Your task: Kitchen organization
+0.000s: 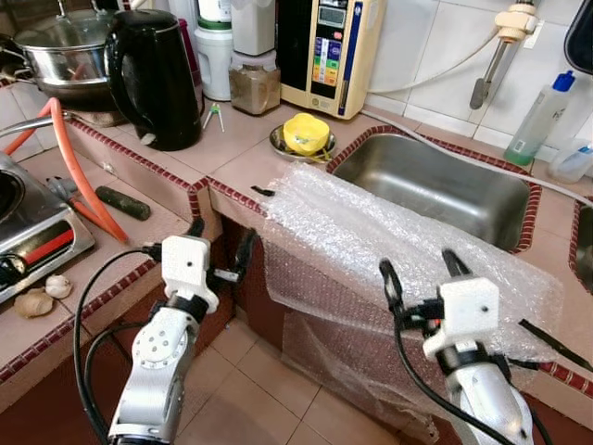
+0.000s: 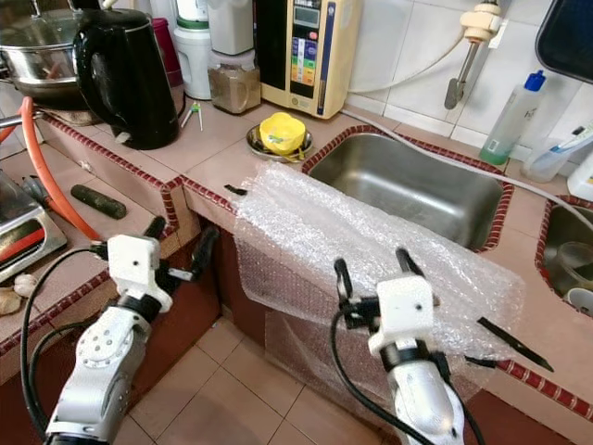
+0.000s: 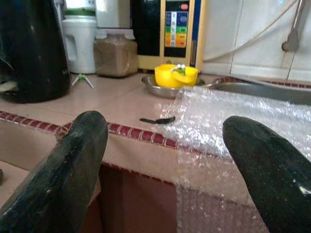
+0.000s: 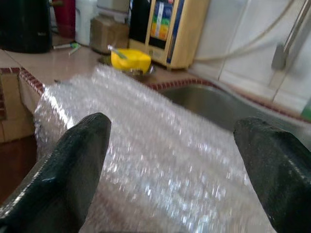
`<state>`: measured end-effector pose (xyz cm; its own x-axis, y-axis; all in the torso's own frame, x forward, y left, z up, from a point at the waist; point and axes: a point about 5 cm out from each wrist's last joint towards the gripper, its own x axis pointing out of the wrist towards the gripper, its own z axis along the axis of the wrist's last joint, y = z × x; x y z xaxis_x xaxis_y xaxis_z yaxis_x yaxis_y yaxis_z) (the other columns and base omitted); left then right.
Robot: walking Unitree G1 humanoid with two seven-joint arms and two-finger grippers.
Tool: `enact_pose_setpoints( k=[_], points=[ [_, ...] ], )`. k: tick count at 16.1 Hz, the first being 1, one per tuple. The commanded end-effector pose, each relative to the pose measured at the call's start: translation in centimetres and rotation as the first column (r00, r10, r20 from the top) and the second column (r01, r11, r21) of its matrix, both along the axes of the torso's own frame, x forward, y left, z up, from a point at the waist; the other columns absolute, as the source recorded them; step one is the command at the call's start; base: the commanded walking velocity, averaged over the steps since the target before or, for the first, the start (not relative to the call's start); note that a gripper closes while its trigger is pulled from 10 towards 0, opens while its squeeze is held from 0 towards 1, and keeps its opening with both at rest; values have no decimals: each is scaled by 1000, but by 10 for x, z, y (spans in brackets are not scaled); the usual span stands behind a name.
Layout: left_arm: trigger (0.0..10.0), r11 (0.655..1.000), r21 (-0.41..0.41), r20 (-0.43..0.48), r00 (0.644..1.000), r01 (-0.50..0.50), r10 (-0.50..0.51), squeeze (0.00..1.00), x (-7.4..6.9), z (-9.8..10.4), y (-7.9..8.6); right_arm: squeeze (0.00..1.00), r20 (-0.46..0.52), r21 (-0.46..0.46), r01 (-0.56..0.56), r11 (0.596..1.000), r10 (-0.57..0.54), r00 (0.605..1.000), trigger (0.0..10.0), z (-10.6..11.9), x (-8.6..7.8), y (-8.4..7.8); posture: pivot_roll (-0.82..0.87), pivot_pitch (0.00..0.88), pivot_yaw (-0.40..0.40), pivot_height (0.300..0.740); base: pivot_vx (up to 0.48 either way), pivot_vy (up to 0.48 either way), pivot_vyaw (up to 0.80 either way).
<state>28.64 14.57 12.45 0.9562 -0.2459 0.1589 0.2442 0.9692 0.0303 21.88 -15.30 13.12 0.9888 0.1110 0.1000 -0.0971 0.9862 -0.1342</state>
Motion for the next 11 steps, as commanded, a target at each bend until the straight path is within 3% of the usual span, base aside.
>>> enact_pose_setpoints(
  k=[1,9,11],
  points=[
    [10000,1000,-4,23,1000,11,-11,0,2,7,-2,0,1,11,16,1000,-16,1000,10000,2,-1,-3,77,0,-54,740,0,0,0],
    [10000,997,-19,17,997,76,-76,0,2,6,-7,0,43,-9,31,999,-31,999,10000,10,1,-5,67,0,-42,740,0,0,0],
    [10000,996,-19,15,996,87,-87,0,1,6,-8,0,42,-9,33,999,-33,999,10000,9,1,-5,69,0,-37,740,257,0,0]
  ],
)
